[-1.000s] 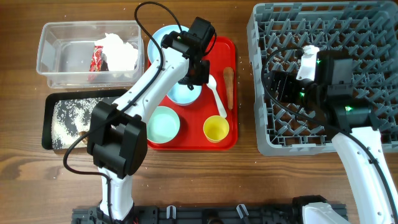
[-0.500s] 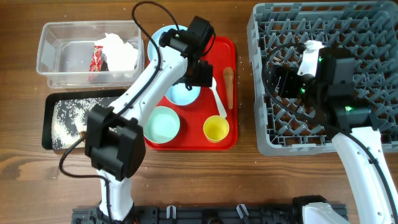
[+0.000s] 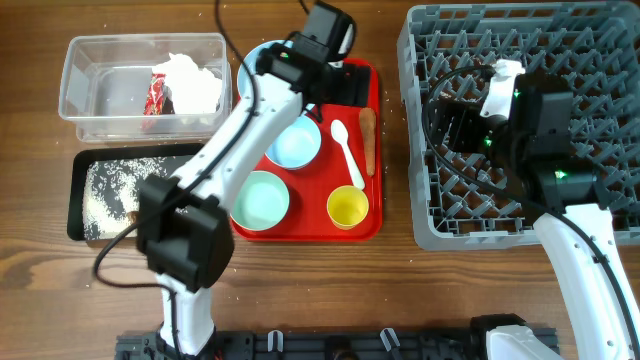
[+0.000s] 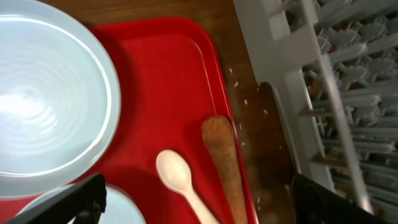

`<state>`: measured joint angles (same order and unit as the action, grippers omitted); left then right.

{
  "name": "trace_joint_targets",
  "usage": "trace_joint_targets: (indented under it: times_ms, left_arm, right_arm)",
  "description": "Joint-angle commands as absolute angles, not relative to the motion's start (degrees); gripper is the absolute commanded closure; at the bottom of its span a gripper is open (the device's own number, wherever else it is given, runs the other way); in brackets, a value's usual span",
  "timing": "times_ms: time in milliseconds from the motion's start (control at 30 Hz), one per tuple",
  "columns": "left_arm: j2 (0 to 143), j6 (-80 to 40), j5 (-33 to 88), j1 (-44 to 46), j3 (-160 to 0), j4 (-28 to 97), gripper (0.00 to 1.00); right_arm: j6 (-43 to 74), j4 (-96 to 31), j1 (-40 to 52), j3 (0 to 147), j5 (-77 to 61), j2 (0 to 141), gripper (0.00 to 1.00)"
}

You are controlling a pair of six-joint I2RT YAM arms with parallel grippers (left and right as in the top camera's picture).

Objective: Sort waste into correct bins and load items into the dishwasher rack
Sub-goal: 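Grasp the carrot on the red tray with the left gripper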

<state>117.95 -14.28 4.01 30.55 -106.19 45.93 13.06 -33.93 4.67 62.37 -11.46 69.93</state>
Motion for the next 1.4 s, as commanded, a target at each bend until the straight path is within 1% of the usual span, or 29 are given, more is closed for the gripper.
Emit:
trace_joint_targets:
  times_ms: [0,33,133,267,400,533,600,767,900,933,967,1000,1067,1133,1233,1367]
  left_arm:
    - [125.05,-11.25,5.34,33.01,-106.89,44.99,0.10]
    - [126.23,-11.00,5.32,33.43,-106.89,45.12,0.12]
    - [128.40,-10.61,5.30,34.63,-106.89,44.49,0.13]
    - [131.44,-9.17,4.47,34.98,-106.85,43.44,0.18]
    - [134.87,-9.19,4.49,35.24,-106.85,42.39,0.19]
    - [135.15,-9.17,4.47,35.40,-106.85,41.06,0.22]
    - [135.33,-9.19,4.47,35.44,-106.83,40.47,0.27]
    - [137.34,-9.19,4.27,36.18,-106.83,41.17,0.46]
    - [138.45,-9.41,1.85,36.99,-106.83,41.78,0.58]
    - [138.45,-9.41,1.26,37.04,-106.83,41.76,0.67]
    - [138.45,-9.41,1.08,37.01,-106.83,41.76,0.73]
    - [138.45,-9.43,0.82,37.01,-106.83,41.91,0.82]
    - [138.32,-9.45,0.73,37.01,-106.85,42.24,0.91]
    - [137.45,-9.63,0.71,36.84,-106.87,42.74,0.94]
    - [133.47,-9.63,0.73,36.84,-106.96,43.38,0.94]
    - [123.85,-10.98,0.75,36.32,-106.98,44.93,0.94]
  right_arm:
    - [13.50,-35.44,4.47,63.31,-8.32,69.97,0.00]
    - [13.52,-35.94,4.47,63.31,-7.29,69.97,0.00]
    - [13.47,-36.80,4.47,63.31,-6.35,69.97,0.00]
    - [13.50,-36.86,4.43,63.31,-6.13,69.97,0.00]
    - [13.52,-36.93,4.16,63.31,-5.80,69.97,0.00]
    - [13.47,-36.93,3.99,63.31,-5.72,69.97,0.00]
    - [13.52,-36.97,3.99,63.31,-5.78,69.97,0.00]
    - [13.52,-37.21,3.99,63.31,-5.78,69.97,0.00]
    - [13.50,-37.71,3.99,63.31,-5.76,69.97,0.00]
    - [13.50,-37.87,3.99,63.31,-5.76,69.97,0.00]
    - [13.52,-37.98,3.99,63.31,-5.76,69.97,0.00]
    - [13.50,-38.04,3.99,63.31,-5.76,69.97,0.00]
    - [13.50,-38.28,3.99,63.31,-5.76,69.97,0.00]
    - [13.47,-38.33,3.99,63.31,-5.76,69.97,0.00]
    - [13.50,-38.33,3.99,63.31,-5.76,69.97,0.00]
    - [13.50,-38.57,3.99,63.31,-5.78,69.97,0.00]
